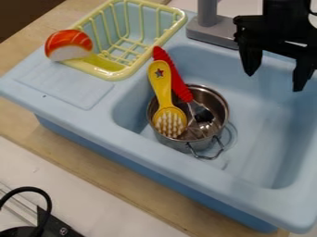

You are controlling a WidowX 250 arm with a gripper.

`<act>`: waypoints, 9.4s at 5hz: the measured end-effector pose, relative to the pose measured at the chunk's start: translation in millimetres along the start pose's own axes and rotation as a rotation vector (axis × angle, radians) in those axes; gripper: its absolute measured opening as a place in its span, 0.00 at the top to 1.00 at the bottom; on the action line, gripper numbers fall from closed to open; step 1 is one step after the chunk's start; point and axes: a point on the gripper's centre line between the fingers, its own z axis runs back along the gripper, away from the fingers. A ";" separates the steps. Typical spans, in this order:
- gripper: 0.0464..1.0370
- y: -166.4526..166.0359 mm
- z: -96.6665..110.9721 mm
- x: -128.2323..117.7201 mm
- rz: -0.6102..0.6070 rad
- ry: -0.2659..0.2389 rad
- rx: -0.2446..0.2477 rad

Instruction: Put the orange sushi in the sink

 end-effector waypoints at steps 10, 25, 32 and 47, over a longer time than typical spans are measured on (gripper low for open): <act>0.04 154.1 72.7 -75.0 -0.716 0.395 0.048; 0.50 220.5 42.9 -89.1 -0.561 0.392 0.159; 0.50 5.1 10.8 -33.6 -1.253 0.294 -0.004; 0.04 -4.4 -22.5 -35.6 -1.371 0.066 -0.143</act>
